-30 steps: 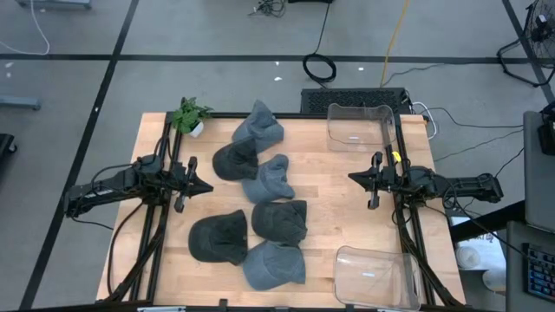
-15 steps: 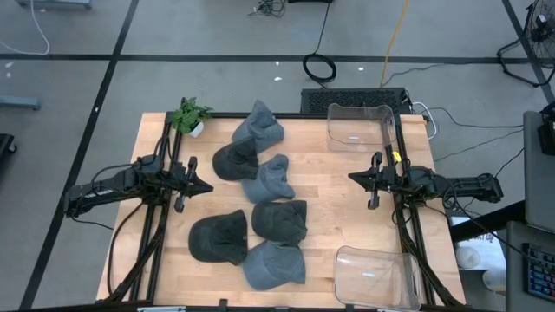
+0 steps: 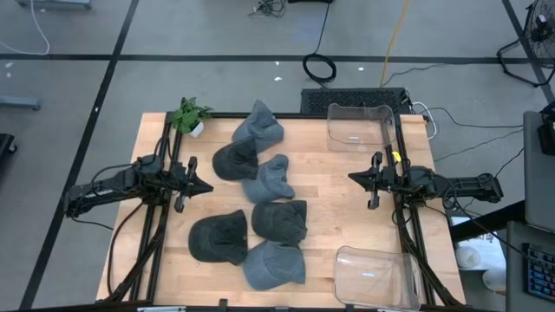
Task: Pick & Place hat
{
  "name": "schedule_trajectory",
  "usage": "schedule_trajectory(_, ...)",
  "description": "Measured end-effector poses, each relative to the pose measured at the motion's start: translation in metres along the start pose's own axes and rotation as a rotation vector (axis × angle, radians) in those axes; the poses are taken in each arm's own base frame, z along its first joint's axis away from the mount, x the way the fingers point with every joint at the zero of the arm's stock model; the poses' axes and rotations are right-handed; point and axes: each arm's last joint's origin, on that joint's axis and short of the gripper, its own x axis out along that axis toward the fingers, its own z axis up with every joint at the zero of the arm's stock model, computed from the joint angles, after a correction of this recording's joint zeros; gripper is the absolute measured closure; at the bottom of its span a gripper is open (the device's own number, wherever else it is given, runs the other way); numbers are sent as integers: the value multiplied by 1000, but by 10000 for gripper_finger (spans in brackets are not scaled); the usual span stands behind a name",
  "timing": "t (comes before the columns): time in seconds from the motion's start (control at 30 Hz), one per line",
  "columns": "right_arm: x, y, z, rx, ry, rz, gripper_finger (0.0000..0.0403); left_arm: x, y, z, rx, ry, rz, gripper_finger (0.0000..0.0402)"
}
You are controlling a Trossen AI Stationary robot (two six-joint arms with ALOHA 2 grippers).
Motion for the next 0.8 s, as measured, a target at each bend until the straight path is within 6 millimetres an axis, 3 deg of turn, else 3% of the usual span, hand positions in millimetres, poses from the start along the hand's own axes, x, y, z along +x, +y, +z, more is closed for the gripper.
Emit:
schedule_trajectory(0.43, 0, 0, 0, 0, 0, 0, 403, 0, 0, 0, 11, 0, 1, 371)
schedule_trajectory(0.63, 0, 0, 0, 0, 0, 0, 403, -1, 3, 12, 380, -96, 157, 371)
schedule_trajectory(0.8, 0, 0, 0, 0, 0, 0, 403, -4, 3, 26, 493, -223, 229, 371)
